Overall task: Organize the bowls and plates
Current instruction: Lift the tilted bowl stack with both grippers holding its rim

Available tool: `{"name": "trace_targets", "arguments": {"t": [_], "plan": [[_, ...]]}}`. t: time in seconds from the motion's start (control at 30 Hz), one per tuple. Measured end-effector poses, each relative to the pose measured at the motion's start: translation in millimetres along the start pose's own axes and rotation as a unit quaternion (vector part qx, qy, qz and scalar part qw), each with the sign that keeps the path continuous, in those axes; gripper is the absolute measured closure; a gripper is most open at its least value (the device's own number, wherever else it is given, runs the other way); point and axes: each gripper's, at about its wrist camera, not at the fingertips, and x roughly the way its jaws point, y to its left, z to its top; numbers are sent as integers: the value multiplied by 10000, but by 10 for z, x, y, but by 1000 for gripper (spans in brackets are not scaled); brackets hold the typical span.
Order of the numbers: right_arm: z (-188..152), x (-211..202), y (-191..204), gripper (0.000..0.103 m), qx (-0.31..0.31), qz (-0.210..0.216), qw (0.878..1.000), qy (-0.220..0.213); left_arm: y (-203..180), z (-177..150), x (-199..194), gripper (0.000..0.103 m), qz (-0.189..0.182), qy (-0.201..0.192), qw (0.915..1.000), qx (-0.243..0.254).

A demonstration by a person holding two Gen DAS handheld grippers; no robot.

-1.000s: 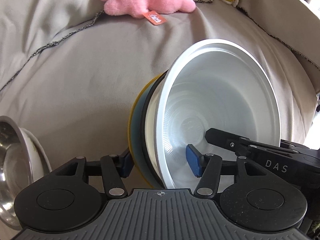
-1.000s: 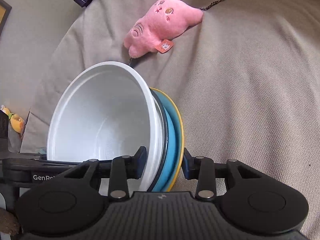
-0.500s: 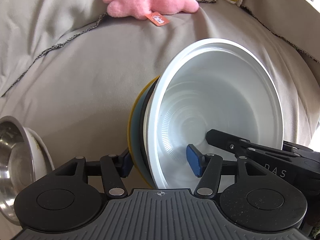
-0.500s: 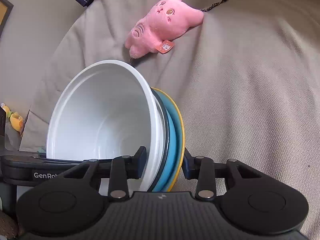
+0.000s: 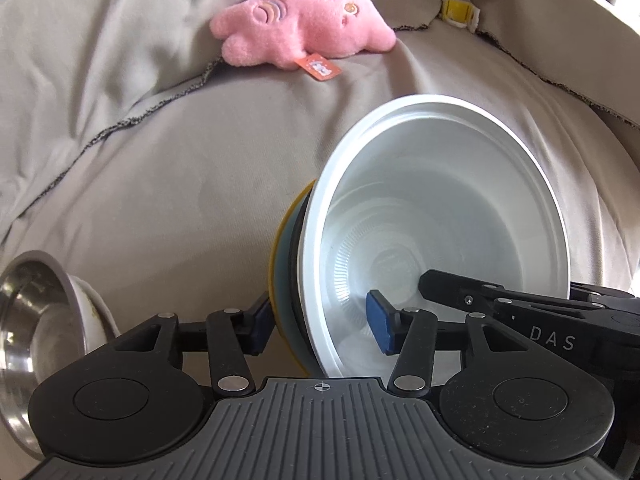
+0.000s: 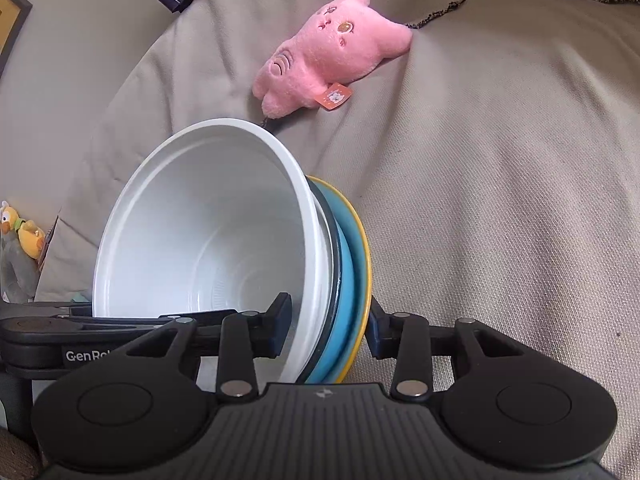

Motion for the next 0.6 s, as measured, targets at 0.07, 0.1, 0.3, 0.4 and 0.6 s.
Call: {"name": "trace_targets", "arguments": {"t": [0.07, 0.1, 0.3, 0.4, 0.6], "plan": [[7, -3, 2, 65, -13, 31, 10000, 6, 16, 3, -32, 51, 19, -102, 9999, -46], [17, 1, -6, 65, 4, 53, 10000, 21, 21, 7, -30, 51, 10, -106, 9999, -75], [89, 39, -55, 64, 167, 156, 9996, 169, -61, 16, 9, 50, 191, -149, 9997, 78], [121, 57, -84, 65, 217, 210, 9992, 252, -45, 67, 6, 50, 135, -111, 9998, 31], [131, 66, -78, 65, 266, 316, 9987, 312, 10, 5, 0, 50, 12, 16, 10000, 58]]}}
